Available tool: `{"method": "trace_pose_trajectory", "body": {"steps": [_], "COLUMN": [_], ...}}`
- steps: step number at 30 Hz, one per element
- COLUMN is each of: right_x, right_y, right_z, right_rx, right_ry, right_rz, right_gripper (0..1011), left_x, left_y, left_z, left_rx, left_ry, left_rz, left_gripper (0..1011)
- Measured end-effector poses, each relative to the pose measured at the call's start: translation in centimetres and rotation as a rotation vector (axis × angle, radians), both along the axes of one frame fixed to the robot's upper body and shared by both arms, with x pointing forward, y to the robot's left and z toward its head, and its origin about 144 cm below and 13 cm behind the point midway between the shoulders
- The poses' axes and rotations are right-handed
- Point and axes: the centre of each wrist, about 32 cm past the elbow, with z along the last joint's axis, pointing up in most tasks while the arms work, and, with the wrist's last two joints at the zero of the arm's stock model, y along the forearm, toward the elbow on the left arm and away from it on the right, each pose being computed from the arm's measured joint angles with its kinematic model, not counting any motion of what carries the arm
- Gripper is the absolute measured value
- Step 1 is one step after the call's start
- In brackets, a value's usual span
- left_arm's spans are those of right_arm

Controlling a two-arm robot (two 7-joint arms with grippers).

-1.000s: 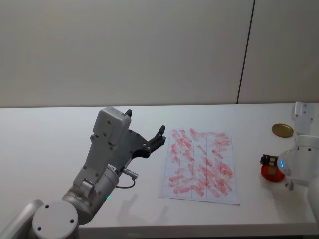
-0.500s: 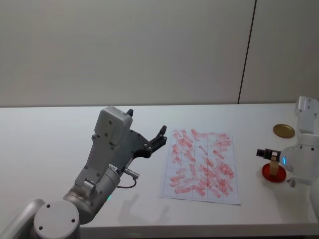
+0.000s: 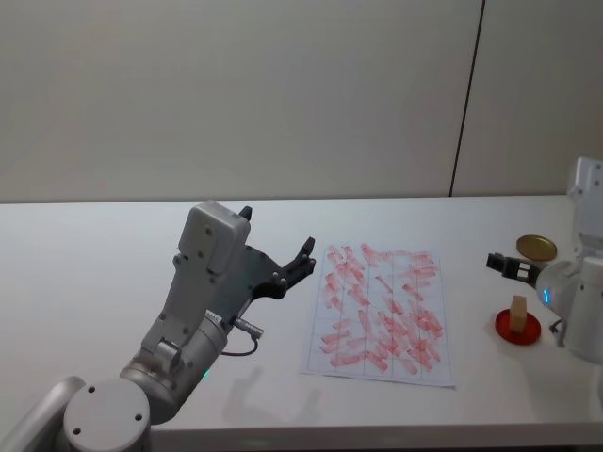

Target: Use the one hand to pick up the stamp and affix it onto the A4 paper.

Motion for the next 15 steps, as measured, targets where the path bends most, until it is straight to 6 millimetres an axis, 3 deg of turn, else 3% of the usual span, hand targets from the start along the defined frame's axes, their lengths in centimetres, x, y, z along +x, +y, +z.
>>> {"method": "trace_pose_trajectory", "body": {"steps": [15], "right_x": [-3.6], "right_y": [-0.6], "right_z": [-0.2], "right_rx": [-0.064], "right_ry": [-0.236], "right_rz": [0.086], "right_gripper": [1001], "left_x": [0.0], "left_y": [0.0], "left_z": [0.0], "left_rx": [0.000], "left_ry": [0.000], "left_rz": [0.000], "left_gripper": [993]}}
